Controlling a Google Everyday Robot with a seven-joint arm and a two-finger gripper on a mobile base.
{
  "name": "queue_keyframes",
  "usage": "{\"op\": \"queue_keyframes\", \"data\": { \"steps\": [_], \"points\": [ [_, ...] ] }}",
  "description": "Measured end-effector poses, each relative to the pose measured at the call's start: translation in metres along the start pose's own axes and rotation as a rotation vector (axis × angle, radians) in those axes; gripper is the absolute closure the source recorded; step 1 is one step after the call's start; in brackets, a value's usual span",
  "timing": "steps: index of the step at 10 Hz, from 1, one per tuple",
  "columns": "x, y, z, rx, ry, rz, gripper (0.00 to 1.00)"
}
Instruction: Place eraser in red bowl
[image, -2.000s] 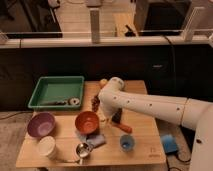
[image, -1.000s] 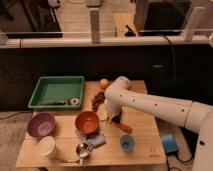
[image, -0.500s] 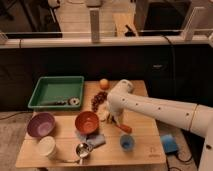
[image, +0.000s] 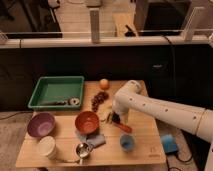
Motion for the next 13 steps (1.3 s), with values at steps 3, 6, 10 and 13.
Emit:
{"op": "queue_keyframes", "data": {
  "steps": [3,6,10,13],
  "points": [
    [0.009,-0.006,0.010,0.010,-0.029,-0.030,0.20],
    [0.016,-0.011,0.019,0.013,-0.065,-0.045,0.38],
    [0.015,-0.009,0.041,-0.014,-0.133,-0.027,0.76],
    [0.001,0.001,0.046,-0.030,-0.146,-0.019,0.78]
  ]
}}
